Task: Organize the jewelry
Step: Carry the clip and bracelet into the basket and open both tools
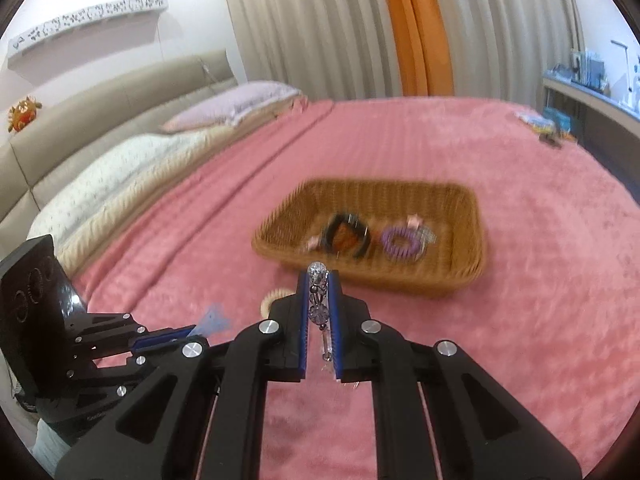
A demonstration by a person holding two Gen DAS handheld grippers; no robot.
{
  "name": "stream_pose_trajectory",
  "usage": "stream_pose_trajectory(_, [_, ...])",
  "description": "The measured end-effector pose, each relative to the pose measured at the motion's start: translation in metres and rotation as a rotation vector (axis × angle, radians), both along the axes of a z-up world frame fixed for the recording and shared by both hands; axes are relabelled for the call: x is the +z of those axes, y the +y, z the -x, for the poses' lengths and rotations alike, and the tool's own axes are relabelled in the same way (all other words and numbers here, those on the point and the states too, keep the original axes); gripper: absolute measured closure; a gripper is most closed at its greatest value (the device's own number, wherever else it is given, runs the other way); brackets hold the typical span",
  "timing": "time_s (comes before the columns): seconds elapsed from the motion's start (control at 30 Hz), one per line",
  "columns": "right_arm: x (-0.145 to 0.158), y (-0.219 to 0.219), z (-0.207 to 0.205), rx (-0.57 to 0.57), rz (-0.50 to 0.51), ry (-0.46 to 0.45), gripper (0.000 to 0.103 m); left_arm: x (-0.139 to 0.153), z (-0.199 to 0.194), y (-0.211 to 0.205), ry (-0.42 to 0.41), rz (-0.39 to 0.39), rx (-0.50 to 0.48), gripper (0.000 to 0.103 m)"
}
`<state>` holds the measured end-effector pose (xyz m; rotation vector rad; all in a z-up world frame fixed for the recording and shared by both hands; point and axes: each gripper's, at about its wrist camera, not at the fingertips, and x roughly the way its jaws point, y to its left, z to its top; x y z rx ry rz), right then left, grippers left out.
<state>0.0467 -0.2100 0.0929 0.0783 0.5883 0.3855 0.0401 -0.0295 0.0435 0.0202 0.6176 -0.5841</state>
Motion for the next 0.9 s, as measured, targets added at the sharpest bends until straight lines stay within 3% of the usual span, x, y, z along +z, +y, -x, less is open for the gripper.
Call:
stream_pose_trajectory(0.17, [0.027,-0.009,-0.020,-0.039,-0.011,-0.051,0.095,0.021,-0.035,0.000,-0.035,0.028,0.052,0.097])
stream_pose_trajectory(0.37, [0.035,-0.017,-0.071,-0.081,-0.025,-0.039,0.095,0.029,-0.097,-0.001,-0.016,0.057,0.122,0.097])
stream_pose_trajectory(0.6, [0.011,-0.015,-0.136,-0.116,-0.008,0.032,0.095,0.011,-0.163,-0.006,0.030,0.079,0.181,0.097])
stream_pose_trajectory(0.9, [-0.040,-0.018,-0.192,-0.153,0.008,0.135,0.095,-0.027,-0.204,-0.002,0.096,0.085,0.207,0.097])
